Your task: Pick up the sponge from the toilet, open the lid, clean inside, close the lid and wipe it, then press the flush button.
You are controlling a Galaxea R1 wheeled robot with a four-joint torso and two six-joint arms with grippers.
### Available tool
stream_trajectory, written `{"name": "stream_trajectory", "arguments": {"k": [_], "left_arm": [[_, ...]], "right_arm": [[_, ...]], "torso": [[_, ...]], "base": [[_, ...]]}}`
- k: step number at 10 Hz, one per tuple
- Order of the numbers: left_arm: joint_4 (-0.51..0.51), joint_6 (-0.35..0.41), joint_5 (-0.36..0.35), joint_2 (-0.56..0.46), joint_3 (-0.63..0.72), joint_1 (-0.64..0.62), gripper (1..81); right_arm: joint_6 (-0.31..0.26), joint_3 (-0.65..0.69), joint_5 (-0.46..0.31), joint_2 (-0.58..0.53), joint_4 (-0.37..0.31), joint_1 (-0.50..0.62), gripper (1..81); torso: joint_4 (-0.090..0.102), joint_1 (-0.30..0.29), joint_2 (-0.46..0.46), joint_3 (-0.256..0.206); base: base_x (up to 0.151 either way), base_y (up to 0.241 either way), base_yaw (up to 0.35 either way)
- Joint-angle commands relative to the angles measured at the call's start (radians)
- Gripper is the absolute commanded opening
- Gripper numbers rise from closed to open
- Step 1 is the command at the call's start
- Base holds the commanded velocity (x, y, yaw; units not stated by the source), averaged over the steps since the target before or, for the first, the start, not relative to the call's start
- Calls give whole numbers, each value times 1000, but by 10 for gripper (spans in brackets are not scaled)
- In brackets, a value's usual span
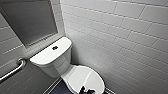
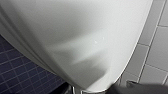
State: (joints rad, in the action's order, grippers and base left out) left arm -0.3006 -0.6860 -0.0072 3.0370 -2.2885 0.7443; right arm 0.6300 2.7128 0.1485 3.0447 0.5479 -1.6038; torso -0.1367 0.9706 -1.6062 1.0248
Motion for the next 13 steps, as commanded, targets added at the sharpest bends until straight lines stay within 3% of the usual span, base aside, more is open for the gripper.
{"name": "stream_trajectory", "arguments": {"k": [1, 7, 13], "left_arm": [[14, 17, -68, 53, -80, -150, 811], [15, 6, -86, 19, -20, -162, 811], [20, 6, -94, -41, 142, -171, 811]], "right_arm": [[2, 2, -44, -1, -2, 1, 10], [2, 1, -44, 5, -2, 3, 10], [2, -1, -44, 9, 1, 3, 10]], "torso": [[0, 0, 0, 0], [0, 0, 0, 0], [0, 0, 0, 0]], "base": [[0, 0, 0], [0, 0, 0], [0, 0, 0]]}}
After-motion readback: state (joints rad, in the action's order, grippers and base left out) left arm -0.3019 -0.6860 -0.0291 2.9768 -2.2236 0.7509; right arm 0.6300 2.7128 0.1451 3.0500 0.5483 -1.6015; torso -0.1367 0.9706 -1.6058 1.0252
